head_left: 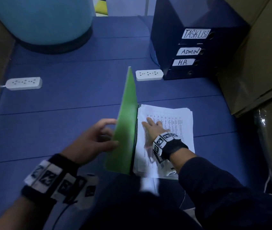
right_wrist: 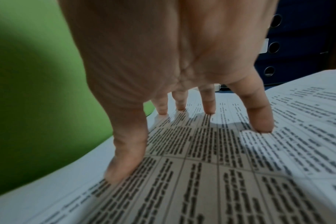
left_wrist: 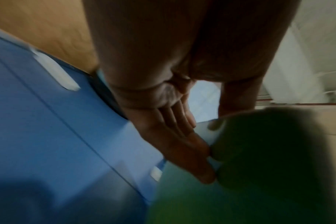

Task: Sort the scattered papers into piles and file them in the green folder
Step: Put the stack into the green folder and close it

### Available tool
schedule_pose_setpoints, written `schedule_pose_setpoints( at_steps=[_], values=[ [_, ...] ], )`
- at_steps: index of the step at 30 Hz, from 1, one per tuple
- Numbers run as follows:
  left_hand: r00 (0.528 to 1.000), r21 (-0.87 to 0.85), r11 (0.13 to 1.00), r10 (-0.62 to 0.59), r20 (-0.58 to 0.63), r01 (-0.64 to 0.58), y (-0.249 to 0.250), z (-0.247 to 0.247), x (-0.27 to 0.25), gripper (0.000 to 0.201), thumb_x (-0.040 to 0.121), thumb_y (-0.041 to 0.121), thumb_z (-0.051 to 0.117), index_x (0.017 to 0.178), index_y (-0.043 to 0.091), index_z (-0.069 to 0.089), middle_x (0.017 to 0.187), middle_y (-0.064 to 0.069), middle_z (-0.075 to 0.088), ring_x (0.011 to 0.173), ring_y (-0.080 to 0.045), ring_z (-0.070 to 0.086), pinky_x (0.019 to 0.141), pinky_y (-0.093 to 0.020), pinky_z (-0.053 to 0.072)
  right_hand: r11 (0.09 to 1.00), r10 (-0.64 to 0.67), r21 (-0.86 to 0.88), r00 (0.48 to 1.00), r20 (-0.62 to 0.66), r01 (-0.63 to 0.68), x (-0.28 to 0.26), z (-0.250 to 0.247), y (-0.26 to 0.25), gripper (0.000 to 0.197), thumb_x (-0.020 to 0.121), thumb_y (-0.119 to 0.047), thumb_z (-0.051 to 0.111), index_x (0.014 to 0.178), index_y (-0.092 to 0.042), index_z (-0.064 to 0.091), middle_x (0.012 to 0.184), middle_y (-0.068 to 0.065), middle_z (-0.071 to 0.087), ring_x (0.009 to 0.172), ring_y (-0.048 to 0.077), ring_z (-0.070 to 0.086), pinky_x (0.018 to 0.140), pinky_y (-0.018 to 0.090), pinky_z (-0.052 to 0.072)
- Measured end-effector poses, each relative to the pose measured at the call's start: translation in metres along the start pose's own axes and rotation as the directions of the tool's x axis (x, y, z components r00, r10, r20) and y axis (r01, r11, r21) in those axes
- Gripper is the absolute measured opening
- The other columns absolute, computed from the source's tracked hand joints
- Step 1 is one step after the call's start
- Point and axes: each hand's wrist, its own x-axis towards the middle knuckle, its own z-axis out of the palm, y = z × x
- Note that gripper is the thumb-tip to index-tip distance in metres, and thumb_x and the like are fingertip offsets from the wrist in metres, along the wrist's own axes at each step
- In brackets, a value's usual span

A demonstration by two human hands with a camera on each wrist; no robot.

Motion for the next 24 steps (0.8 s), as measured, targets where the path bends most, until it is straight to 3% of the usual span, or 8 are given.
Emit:
schedule_pose_setpoints(
  at_steps=[3, 5, 6, 11, 14, 18, 21, 24],
  values=[
    [0.998, 0.183, 0.983, -0.005, 0.070, -0.008, -0.006, 0.045, 0.027, 0.071, 0.060, 0.064, 0.074, 0.117, 0.029, 0.052, 0.090, 0.007, 0.063, 0.087, -0.003, 0.061, 0.079, -0.023, 0.050, 0.956, -0.006, 0.288, 0.988, -0.154, 0.050, -0.018, -0.009, 0.016, 0.092, 0.074, -0.026, 0.080, 0.147, -0.029, 0.024, 0.158, -0.008, 0.016, 0.138, 0.025, 0.031, 0.104, 0.054, 0.040],
    [0.996, 0.283, 0.959, 0.005, 0.089, -0.030, -0.016, 0.066, 0.039, 0.067, 0.059, 0.080, 0.061, 0.113, 0.043, 0.052, 0.101, 0.006, 0.059, 0.096, -0.005, 0.057, 0.085, -0.029, 0.049, 0.803, 0.051, 0.575, 0.944, -0.326, 0.155, -0.036, -0.016, 0.040, 0.068, 0.083, -0.012, 0.069, 0.143, -0.025, 0.037, 0.146, -0.002, 0.044, 0.110, 0.011, 0.057, 0.080, 0.019, 0.054],
    [0.996, 0.303, 0.952, 0.005, 0.085, -0.031, -0.023, 0.072, 0.045, 0.067, 0.057, 0.086, 0.056, 0.112, 0.047, 0.052, 0.106, 0.006, 0.057, 0.099, -0.006, 0.056, 0.086, -0.029, 0.048, 0.740, 0.114, 0.647, 0.914, -0.390, 0.184, -0.048, -0.020, 0.056, 0.055, 0.087, -0.008, 0.065, 0.137, -0.020, 0.046, 0.135, 0.000, 0.055, 0.093, 0.006, 0.060, 0.065, 0.006, 0.047],
    [0.986, 0.565, 0.810, -0.098, -0.134, 0.157, -0.071, 0.080, 0.074, 0.085, 0.068, 0.071, 0.062, 0.134, 0.019, 0.047, 0.134, -0.006, 0.047, 0.123, -0.018, 0.045, 0.101, -0.020, 0.031, 0.585, 0.436, 0.805, 0.801, -0.411, 0.095, -0.103, 0.003, 0.147, 0.026, 0.092, -0.027, 0.058, 0.114, -0.014, 0.063, 0.102, 0.000, 0.063, 0.094, 0.020, 0.058, 0.079, 0.021, 0.038],
    [0.927, 0.556, 0.747, -0.237, -0.290, 0.365, -0.102, 0.075, 0.084, 0.100, 0.069, 0.065, 0.070, 0.145, 0.012, 0.034, 0.147, -0.016, 0.037, 0.134, -0.027, 0.035, 0.109, -0.034, 0.028, 0.442, 0.483, 0.895, 0.827, -0.287, 0.053, -0.127, 0.040, 0.169, 0.029, 0.089, -0.053, 0.049, 0.097, -0.029, 0.063, 0.095, -0.003, 0.067, 0.096, 0.026, 0.064, 0.086, 0.041, 0.050],
    [0.894, 0.524, 0.727, -0.319, -0.314, 0.444, -0.120, 0.089, 0.091, 0.100, 0.072, 0.049, 0.075, 0.150, 0.020, 0.021, 0.153, -0.018, 0.027, 0.138, -0.033, 0.031, 0.111, -0.050, 0.031, 0.390, 0.320, 0.921, 0.935, -0.153, 0.017, -0.132, 0.078, 0.159, 0.018, 0.099, -0.021, 0.047, 0.107, -0.031, 0.060, 0.101, -0.005, 0.068, 0.096, 0.020, 0.062, 0.084, 0.035, 0.050],
    [0.887, 0.556, 0.692, -0.330, -0.323, 0.460, -0.121, 0.096, 0.094, 0.110, 0.062, 0.063, 0.076, 0.150, 0.031, 0.018, 0.149, -0.020, 0.031, 0.135, -0.037, 0.032, 0.108, -0.056, 0.032, 0.422, 0.306, 0.907, 0.941, -0.146, 0.004, -0.131, 0.086, 0.154, 0.033, 0.095, -0.010, 0.048, 0.122, -0.026, 0.058, 0.106, -0.005, 0.067, 0.096, 0.016, 0.062, 0.082, 0.026, 0.049],
    [0.854, 0.568, 0.641, -0.335, -0.397, 0.515, -0.116, 0.102, 0.096, 0.106, 0.062, 0.052, 0.082, 0.148, 0.038, 0.020, 0.138, -0.018, 0.033, 0.127, -0.039, 0.031, 0.106, -0.050, 0.032, 0.454, 0.317, 0.891, 0.933, -0.171, 0.009, -0.133, 0.083, 0.150, 0.038, 0.094, -0.010, 0.050, 0.123, -0.033, 0.058, 0.104, -0.010, 0.067, 0.096, 0.014, 0.061, 0.068, 0.013, 0.044]
  ],
)
